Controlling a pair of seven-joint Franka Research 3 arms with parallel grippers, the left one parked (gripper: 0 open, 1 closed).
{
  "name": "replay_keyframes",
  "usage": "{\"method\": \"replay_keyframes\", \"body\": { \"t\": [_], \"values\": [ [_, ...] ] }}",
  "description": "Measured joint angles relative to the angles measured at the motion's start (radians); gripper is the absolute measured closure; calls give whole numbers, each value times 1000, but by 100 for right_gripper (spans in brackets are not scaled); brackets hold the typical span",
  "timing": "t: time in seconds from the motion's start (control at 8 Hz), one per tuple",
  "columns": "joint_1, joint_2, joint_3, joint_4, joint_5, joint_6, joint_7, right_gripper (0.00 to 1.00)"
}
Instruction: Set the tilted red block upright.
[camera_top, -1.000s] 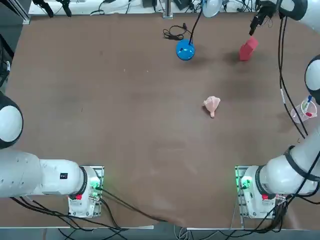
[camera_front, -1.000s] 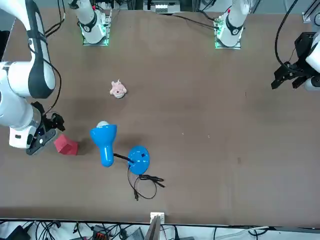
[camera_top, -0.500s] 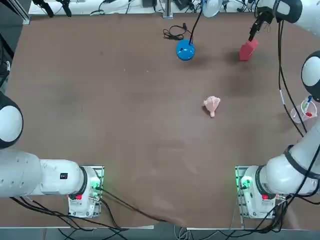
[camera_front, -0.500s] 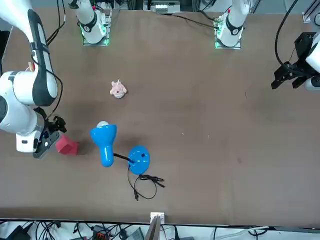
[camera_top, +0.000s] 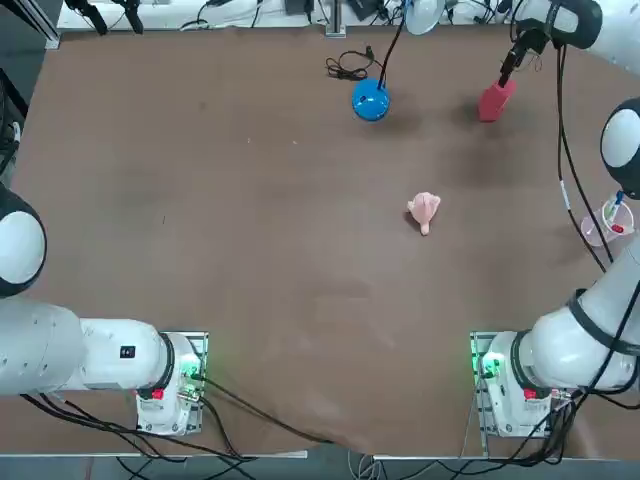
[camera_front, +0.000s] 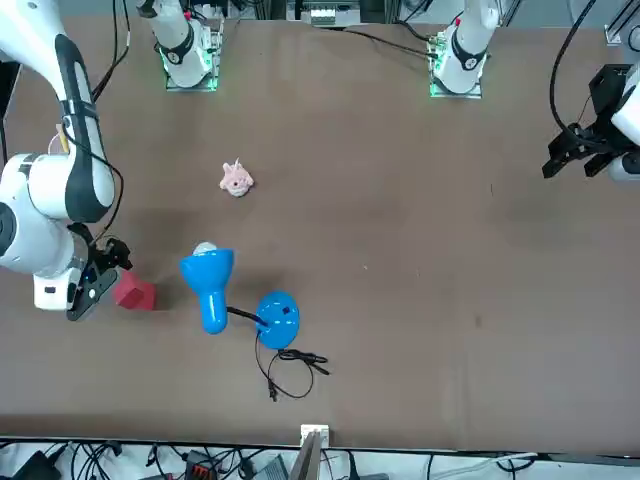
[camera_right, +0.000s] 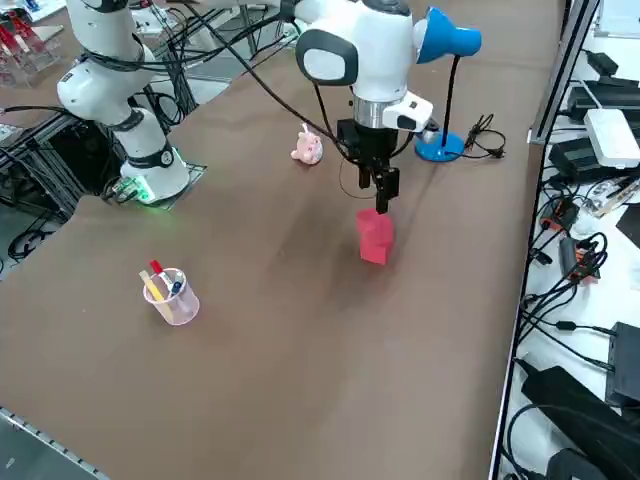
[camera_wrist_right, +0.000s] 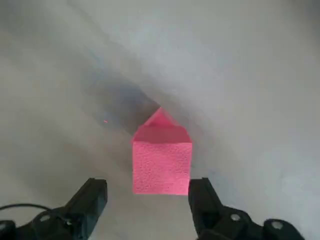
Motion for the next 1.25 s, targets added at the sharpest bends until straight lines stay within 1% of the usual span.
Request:
{"method": "replay_keyframes", "body": {
  "t": [0.62,1.25],
  "values": [
    [-16,53,0,0,0,50,-3,1],
    [-18,73,0,1,0,74,-12,1]
  ]
}}
